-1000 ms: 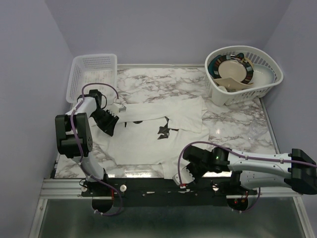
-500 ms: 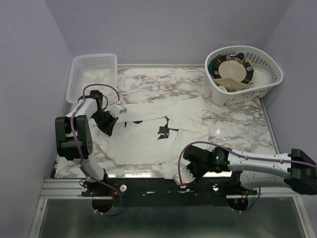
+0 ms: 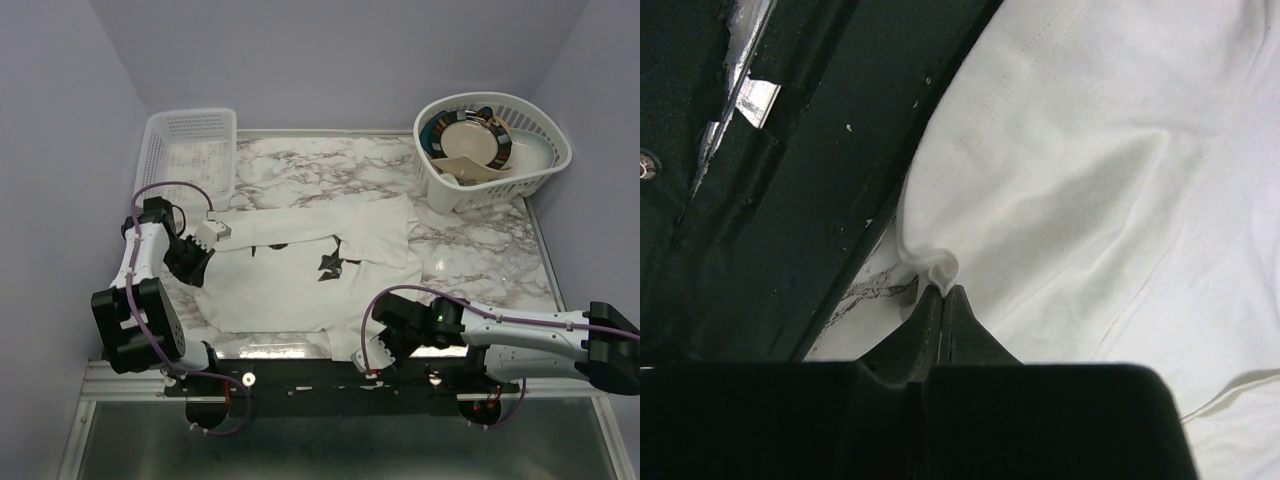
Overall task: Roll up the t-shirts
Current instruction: Fold the T-shirt at the center of the board.
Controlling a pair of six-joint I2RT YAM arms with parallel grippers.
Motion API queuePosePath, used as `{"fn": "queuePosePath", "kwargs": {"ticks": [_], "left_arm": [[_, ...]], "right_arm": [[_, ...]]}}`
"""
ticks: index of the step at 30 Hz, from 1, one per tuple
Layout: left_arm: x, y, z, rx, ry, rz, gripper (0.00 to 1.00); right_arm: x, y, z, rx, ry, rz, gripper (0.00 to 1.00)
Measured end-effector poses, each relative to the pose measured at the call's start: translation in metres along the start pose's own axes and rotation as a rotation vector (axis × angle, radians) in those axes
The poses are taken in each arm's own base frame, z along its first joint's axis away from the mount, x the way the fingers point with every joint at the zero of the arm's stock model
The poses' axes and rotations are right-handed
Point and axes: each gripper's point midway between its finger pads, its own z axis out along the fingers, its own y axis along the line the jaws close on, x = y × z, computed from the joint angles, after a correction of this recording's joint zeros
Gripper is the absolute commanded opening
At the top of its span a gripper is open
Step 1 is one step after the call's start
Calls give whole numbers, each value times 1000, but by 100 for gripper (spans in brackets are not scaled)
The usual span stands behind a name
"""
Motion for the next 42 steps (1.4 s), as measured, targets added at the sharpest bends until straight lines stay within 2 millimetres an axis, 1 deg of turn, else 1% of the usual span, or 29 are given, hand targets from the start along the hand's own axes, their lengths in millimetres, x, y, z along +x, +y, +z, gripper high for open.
{"fn": "queuePosePath", "kwargs": {"ticks": [3, 5, 7, 8, 12, 14, 16, 19, 20, 21, 23, 24, 27, 34, 38, 42], "left_arm": [[16, -7, 4, 21, 16, -26, 7], [23, -10, 6, 30, 22, -40, 7], [25, -10, 7, 33, 21, -48, 7], [23, -10, 7, 34, 13, -47, 7], [11, -6, 6, 31, -38, -50, 1], [0, 0, 4, 29, -65, -53, 0], [-13, 10, 2, 29, -94, -54, 0], [-26, 21, 4, 38, -117, -66, 0], [-27, 22, 4, 39, -118, -70, 1], [-29, 25, 5, 41, -122, -73, 11], [-31, 28, 7, 46, -126, -82, 18], [-32, 29, 8, 45, -130, -90, 25], [-34, 31, 10, 40, -136, -100, 32], [-43, 36, 15, 35, -145, -99, 36], [-59, 38, 26, 66, -130, -46, 39], [-70, 27, 44, 146, -82, 51, 41]], "right_arm": [[-1, -1, 0, 4, -3, -1, 1], [-1, -2, 0, 8, -5, -2, 1], [-2, -3, 0, 11, -7, -2, 1], [-2, -3, 0, 13, -9, -3, 1], [-3, -5, 0, 18, -12, -3, 1], [-3, -5, 0, 20, -13, -3, 1], [-3, -5, 0, 20, -14, -4, 1], [-2, -5, 1, 20, -12, -2, 1], [-2, -5, 1, 19, -12, -2, 1], [-2, -4, 1, 18, -11, -1, 1], [-1, -4, 1, 19, -9, 3, 1], [-1, -5, 1, 21, -10, 4, 1], [0, -5, 2, 22, -10, 5, 1], [1, -7, 3, 25, -8, 15, 1], [4, -6, 6, 16, 1, 24, 1], [6, -6, 7, 11, 7, 31, 1]]}}
